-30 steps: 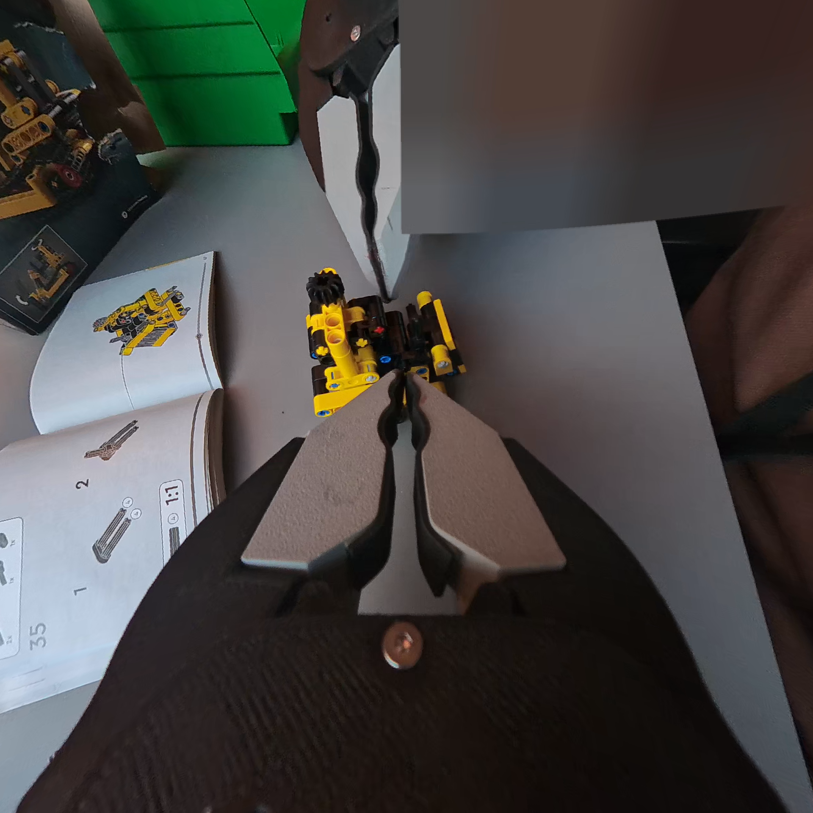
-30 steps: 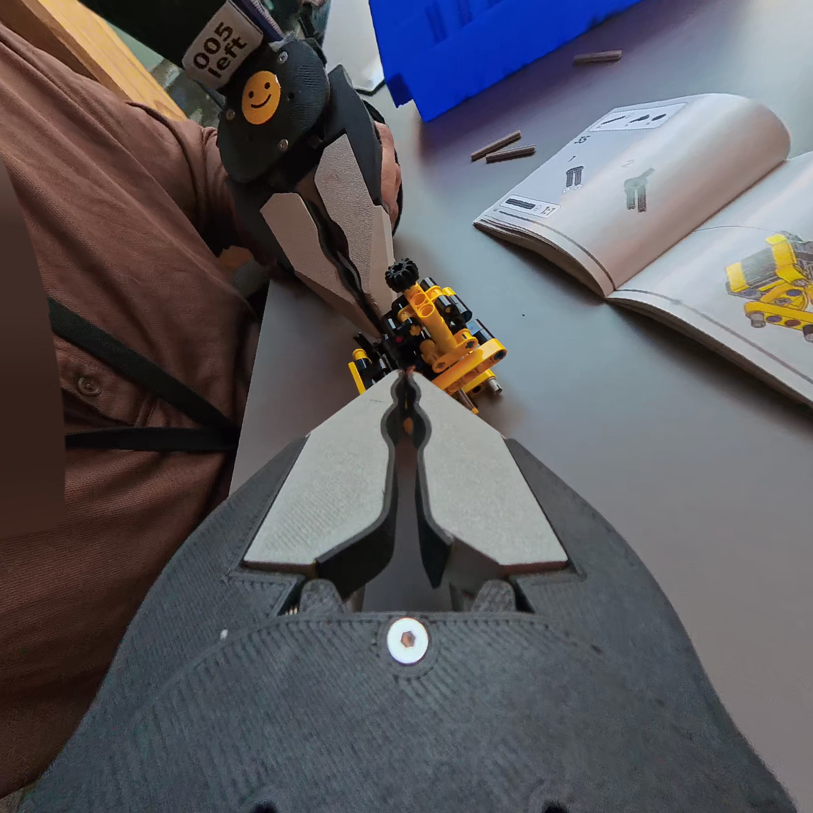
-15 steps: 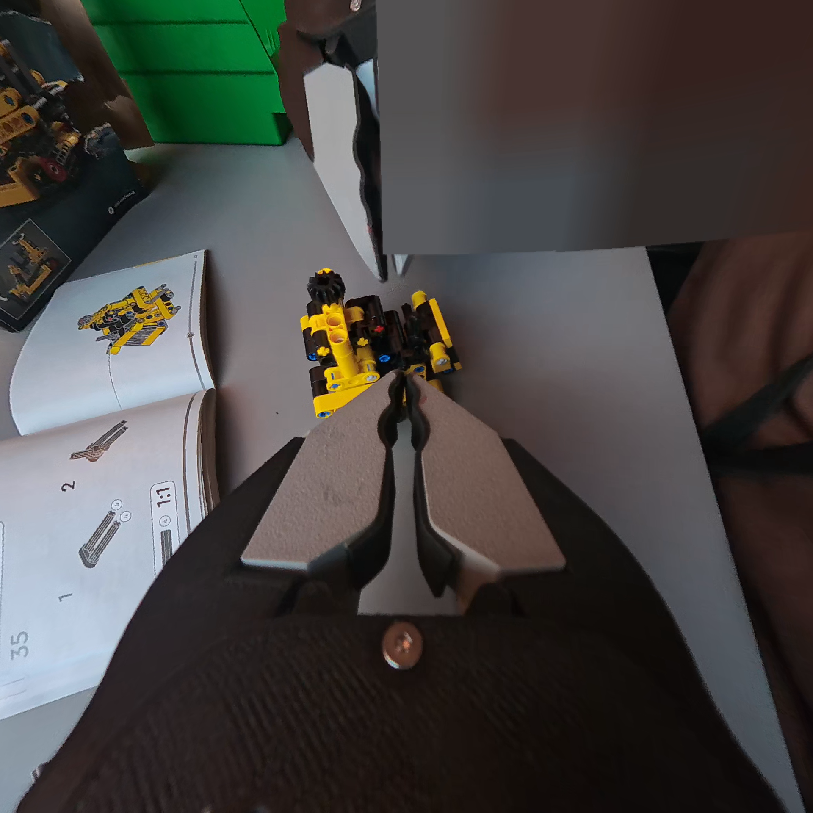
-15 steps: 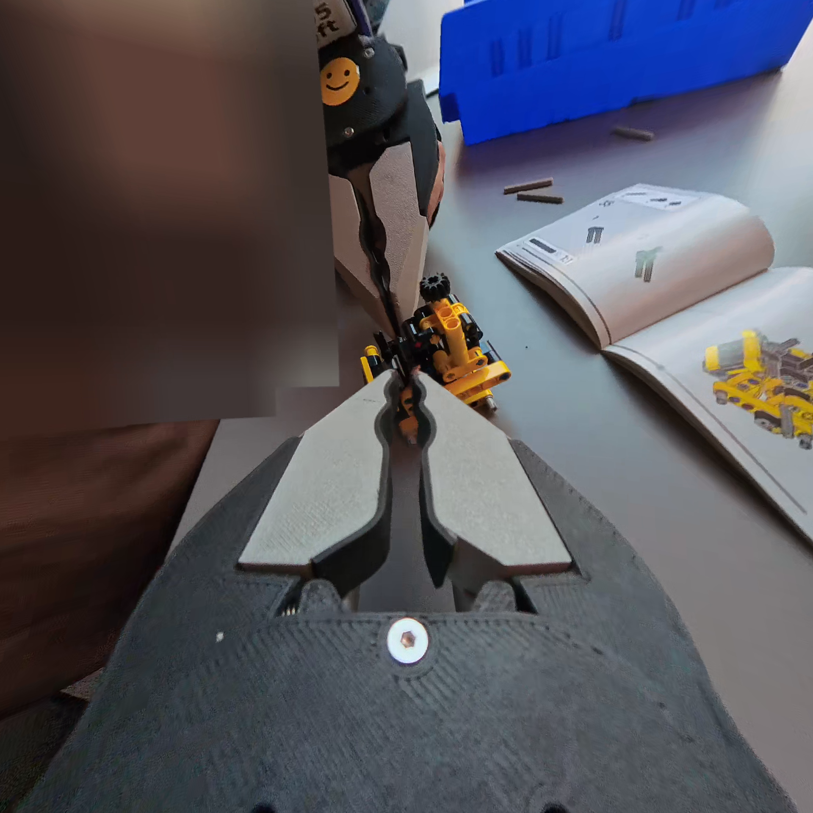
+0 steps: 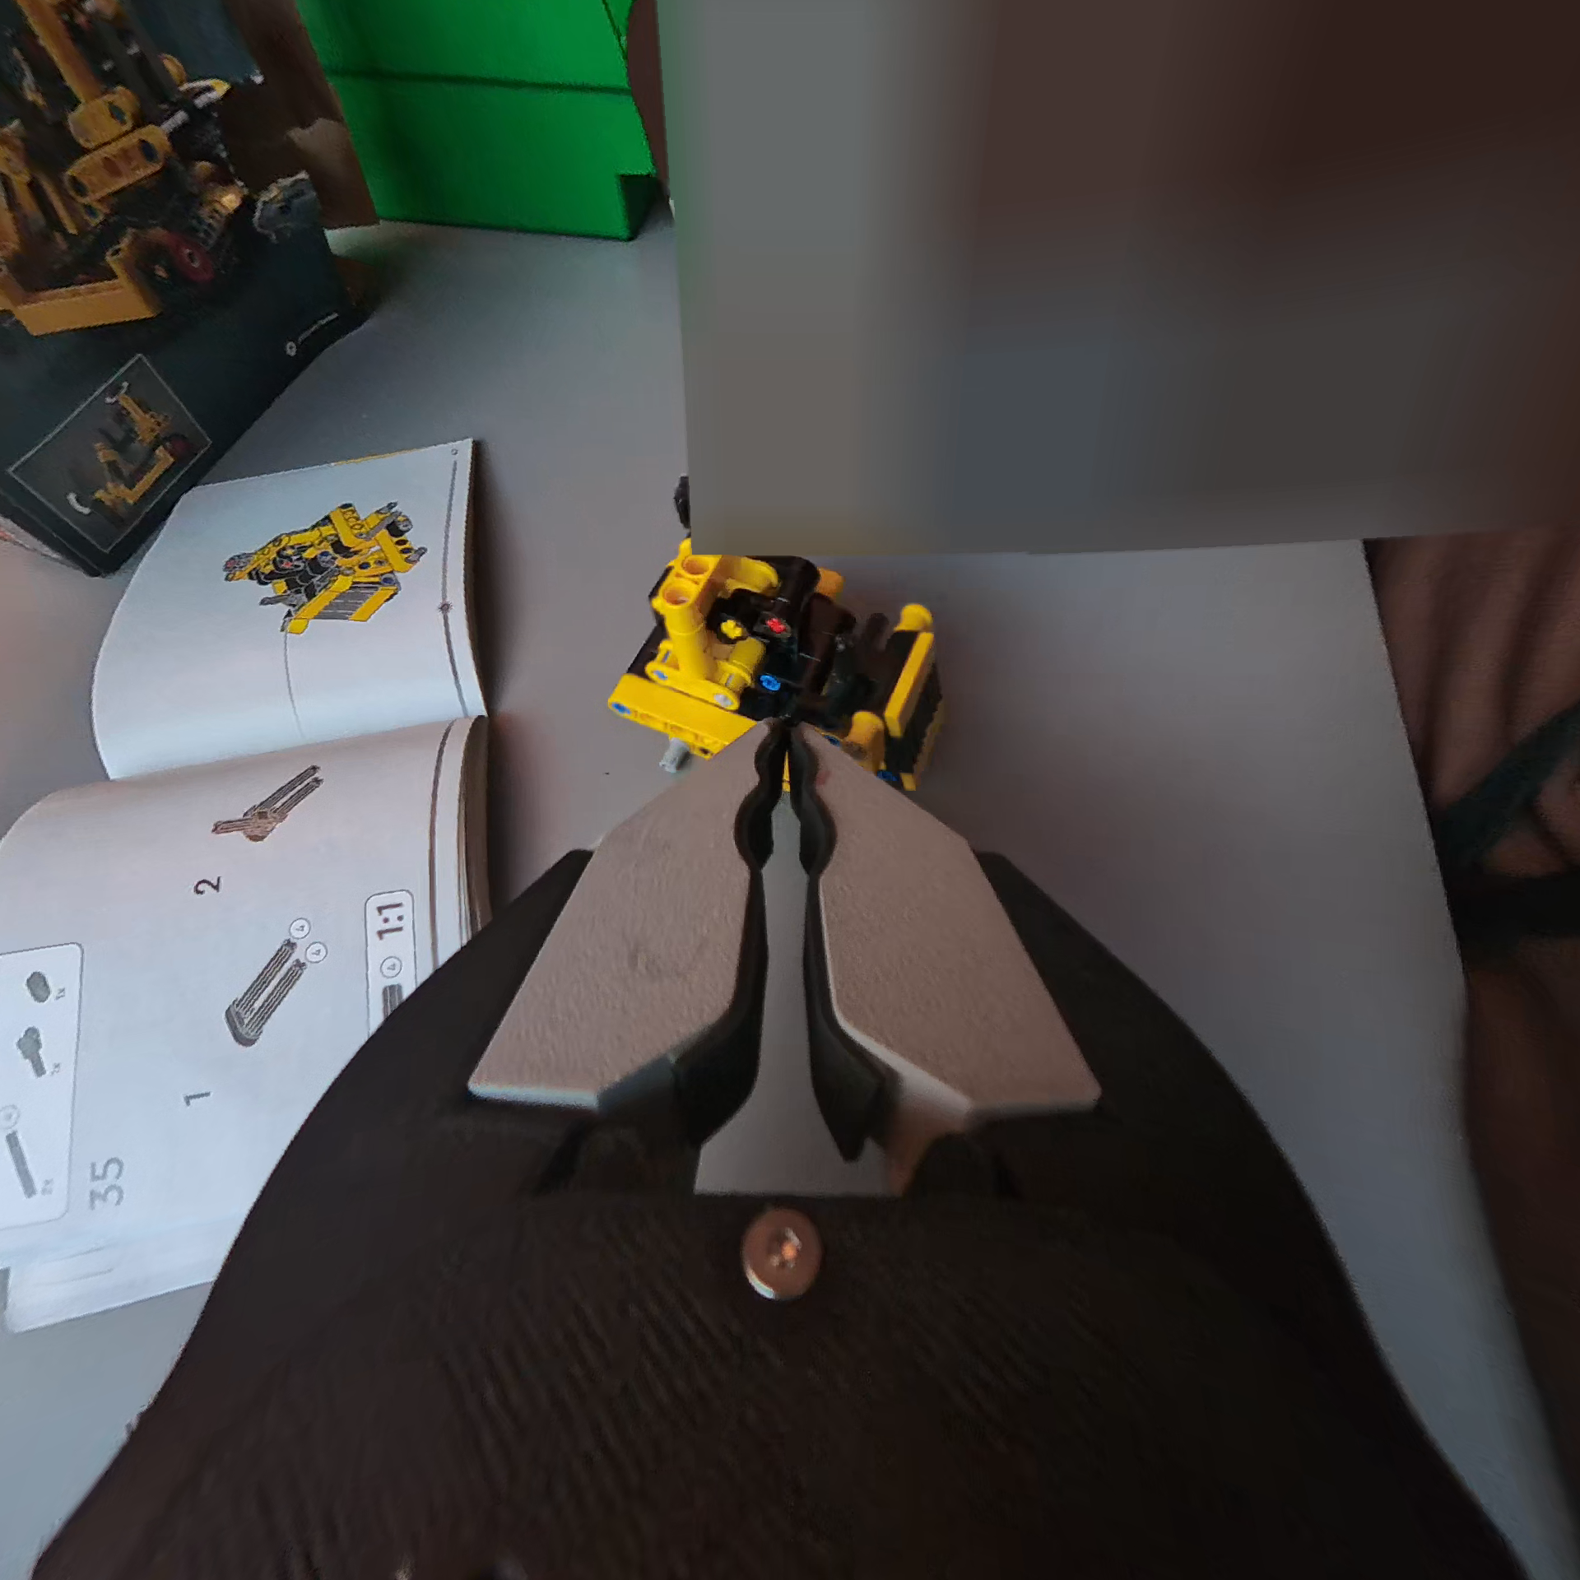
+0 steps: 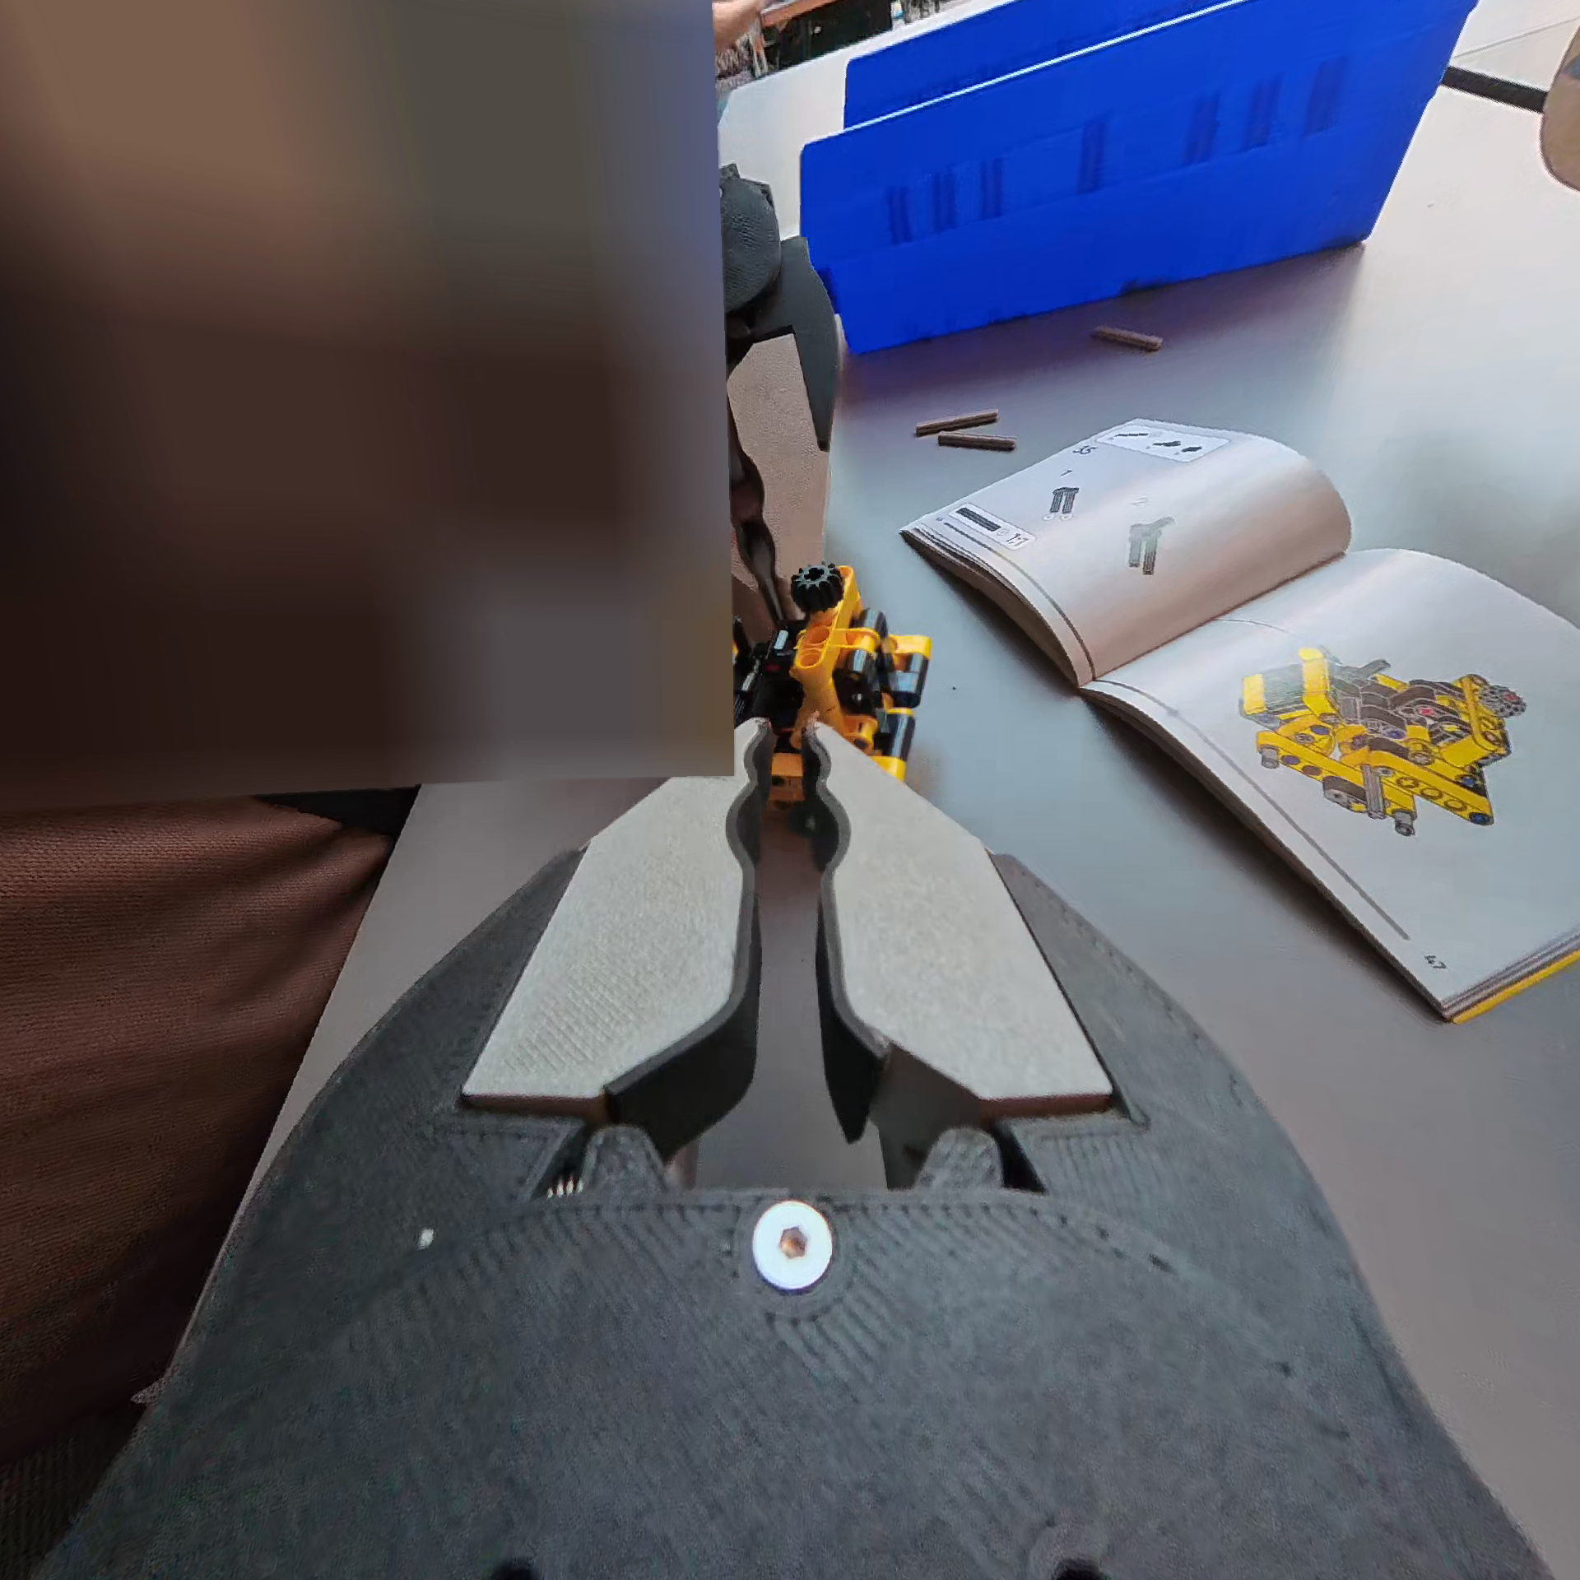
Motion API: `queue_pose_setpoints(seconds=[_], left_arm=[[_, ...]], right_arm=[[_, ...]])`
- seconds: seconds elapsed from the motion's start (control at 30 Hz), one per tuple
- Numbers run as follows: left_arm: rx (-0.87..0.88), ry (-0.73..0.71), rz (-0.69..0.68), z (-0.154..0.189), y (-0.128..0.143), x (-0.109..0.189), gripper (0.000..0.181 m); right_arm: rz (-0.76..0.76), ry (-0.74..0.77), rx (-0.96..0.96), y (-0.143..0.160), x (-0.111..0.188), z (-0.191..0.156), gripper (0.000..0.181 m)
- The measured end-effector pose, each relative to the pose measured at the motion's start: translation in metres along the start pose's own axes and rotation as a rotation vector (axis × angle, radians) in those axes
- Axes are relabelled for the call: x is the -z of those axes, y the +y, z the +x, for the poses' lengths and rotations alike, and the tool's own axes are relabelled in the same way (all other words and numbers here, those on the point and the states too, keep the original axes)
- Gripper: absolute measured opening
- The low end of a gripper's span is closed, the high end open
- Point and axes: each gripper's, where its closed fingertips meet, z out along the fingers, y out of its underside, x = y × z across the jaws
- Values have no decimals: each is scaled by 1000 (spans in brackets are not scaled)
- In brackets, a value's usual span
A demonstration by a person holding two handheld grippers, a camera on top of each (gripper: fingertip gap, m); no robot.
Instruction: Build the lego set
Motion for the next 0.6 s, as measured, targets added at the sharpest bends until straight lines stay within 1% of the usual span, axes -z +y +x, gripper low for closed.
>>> queue_pose_setpoints(seconds=[0.17,0.27,0.43,0.5,0.6], left_arm=[[29,-48,-30,-16,6,0,0],[43,-41,-25,-18,6,1,0],[48,13,16,-13,1,5,0],[55,64,32,-7,-1,7,0],[89,118,53,-5,-4,10,0]], right_arm=[[-20,14,32,3,-2,-2,4],[-46,31,79,6,-5,-6,4],[-80,86,206,12,-11,-18,4],[-70,140,261,10,-13,-21,0],[-63,240,309,7,-18,-21,0]])
